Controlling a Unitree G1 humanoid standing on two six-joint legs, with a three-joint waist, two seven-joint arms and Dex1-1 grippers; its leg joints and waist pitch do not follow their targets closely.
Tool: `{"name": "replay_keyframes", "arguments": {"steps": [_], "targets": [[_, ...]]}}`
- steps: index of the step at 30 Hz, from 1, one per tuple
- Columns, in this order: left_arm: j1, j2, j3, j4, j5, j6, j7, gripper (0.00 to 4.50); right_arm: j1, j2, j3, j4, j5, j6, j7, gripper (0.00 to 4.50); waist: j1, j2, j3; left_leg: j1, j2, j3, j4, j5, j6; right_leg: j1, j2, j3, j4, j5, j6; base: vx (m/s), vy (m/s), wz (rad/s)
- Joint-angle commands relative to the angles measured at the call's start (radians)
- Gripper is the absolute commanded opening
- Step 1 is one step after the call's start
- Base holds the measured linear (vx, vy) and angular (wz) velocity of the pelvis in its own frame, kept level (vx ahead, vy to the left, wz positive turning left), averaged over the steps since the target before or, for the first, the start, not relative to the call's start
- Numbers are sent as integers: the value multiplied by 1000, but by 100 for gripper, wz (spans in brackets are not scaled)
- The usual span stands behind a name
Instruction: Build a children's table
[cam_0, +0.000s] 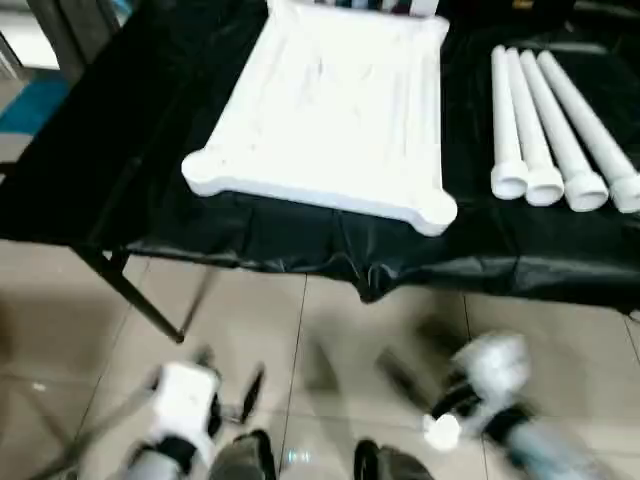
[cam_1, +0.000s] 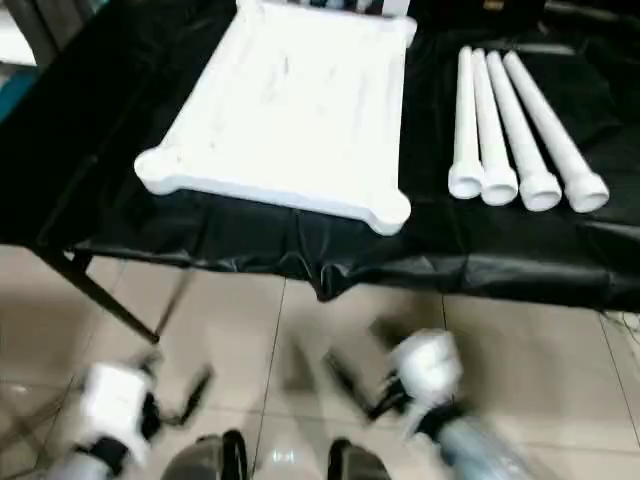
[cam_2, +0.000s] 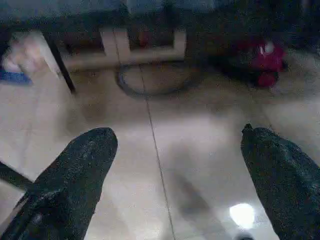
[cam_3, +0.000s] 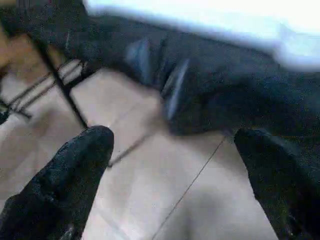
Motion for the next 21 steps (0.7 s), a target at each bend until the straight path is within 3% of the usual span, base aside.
{"name": "replay_keyframes", "arguments": {"steps": [1, 2, 3, 4, 5, 7, 8, 9, 10, 11, 12, 13, 14, 15, 16, 17, 18, 19, 20, 21], "targets": [[2, -7, 11, -127, -22, 69, 24, 450, -17, -15, -48, -131, 106, 135, -51, 445, 3, 1, -47, 35, 106, -68, -92, -120, 77, 35, -81, 61, -50, 111, -187, 0, 0, 0], [-16, -15, 21, -163, -24, 94, 39, 450, -42, -11, -61, -161, 113, 171, -75, 445, -1, 0, -46, 33, 100, -63, -90, -102, 78, 32, -76, 58, -50, 118, -191, 0, 0, 0], [-83, -26, 45, -199, -5, 152, 71, 450, -119, 7, -79, -169, 79, 189, -117, 445, 0, 15, -51, 36, 96, -63, -90, -113, 64, 31, -77, 58, -51, 76, -200, 0, 0, 0], [-83, -26, 45, -199, -5, 152, 71, 450, -119, 7, -79, -169, 79, 189, -117, 445, -3, 10, -53, 39, 93, -61, -88, -118, 60, 29, -74, 57, -55, 55, -202, 0, 0, 0], [-151, -31, 65, -197, 42, 192, 107, 450, -191, 20, -86, -136, 70, 190, -138, 445, -1, 13, -55, 40, 91, -61, -87, -119, 55, 29, -74, 58, -55, 40, -204, 0, 0, 0], [-209, -48, 88, -194, 48, 241, 146, 450, -255, 35, -87, -82, 43, 168, -165, 445, -1, 13, -64, 39, 87, -59, -81, -103, 50, 35, -74, 58, -56, 32, -209, 0, 0, 0], [-236, -60, 98, -193, 31, 279, 161, 450, -285, 40, -86, -51, 21, 154, -178, 445, -1, 24, -83, 40, 85, -60, -74, -58, 43, 40, -74, 57, -47, 74, -234, 0, 0, 0], [-246, -58, 97, -190, 37, 278, 162, 450, -296, 41, -84, -38, 9, 159, -185, 445, 0, 18, -88, 37, 82, -59, -68, -22, 49, 44, -71, 56, -41, 115, -246, 0, 0, 0], [-302, -44, 89, -169, 65, 277, 170, 450, -360, 41, -76, 43, -30, 198, -224, 445, -2, -4, -93, 36, 84, -59, -66, -1, 56, 48, -64, 54, -38, 138, -247, 0, 0, 0], [-328, -34, 85, -151, 85, 265, 173, 450, -400, 58, -87, 98, -22, 227, -269, 445, -2, 3, -111, 43, 85, -71, -63, 45, 40, 50, -40, 38, -25, 156, -258, 0, 0, 0], [-352, -24, 81, -141, 92, 276, 178, 450, -434, 64, -89, 136, -9, 255, -300, 445, -6, 25, -113, 55, 99, -82, -66, 37, 17, 36, -11, 16, -21, 134, -272, 0, 0, 0], [-367, -21, 78, -135, 92, 293, 183, 450, -457, 67, -93, 160, 5, 272, -319, 445, -16, 17, -116, 62, 126, -96, -77, 30, 28, 33, 3, 3, -11, 115, -272, -26, -66, 4], [-380, -28, 84, -120, 88, 290, 197, 450, -470, 70, -88, 179, 0, 264, -322, 445, -23, 29, -126, 82, 195, -141, -92, 67, 101, 11, 2, -14, 26, 68, -269, -21, -97, 11], [-419, -55, 98, -74, 73, 290, 231, 450, -513, 79, -74, 235, -10, 242, -319, 445, -26, 31, -146, 99, 239, -148, -99, 92, 189, -9, -7, -32, 45, 31, -270, -21, -97, 11], [-439, -70, 109, -40, 62, 307, 246, 450, -535, 86, -60, 263, -23, 231, -317, 445, -32, 33, -147, 93, 241, -147, -98, 98, 228, -16, -10, -36, 59, 29, -269, -27, -145, 11], [-452, -78, 114, -19, 61, 320, 255, 450, -550, 91, -52, 279, -34, 223, -318, 445, -34, 16, -150, 74, 197, -116, -69, 76, 322, -13, -38, -14, 41, 82, -311, -28, -150, 2], [-461, -77, 112, -7, 77, 319, 262, 450, -559, 94, -48, 287, -45, 216, -322, 445, -21, -33, -164, -11, -2, -22, 49, -19, 316, 63, -53, 32, -48, 205, -386, -28, -150, 2], [-469, -82, 100, 0, 91, 300, 268, 450, -566, 97, -59, 292, -37, 216, -324, 445, 3, -41, -165, -40, -28, -35, 96, -72, 263, 97, -102, 57, -75, 168, -386, -32, -134, 1], [-483, -77, 97, 19, 94, 299, 262, 450, -575, 109, -63, 295, -33, 222, -329, 445, 16, -15, -158, -48, 8, -68, 72, 4, 133, 95, -125, 44, -76, 25, -288, -47, -142, -1], [-510, -93, 93, 52, 83, 279, 267, 450, -584, 117, -82, 304, -15, 228, -331, 445, 18, -17, -160, -32, 37, -86, 9, -4, 59, 83, -79, 23, -67, -111, -86, -47, -142, -1]]}}
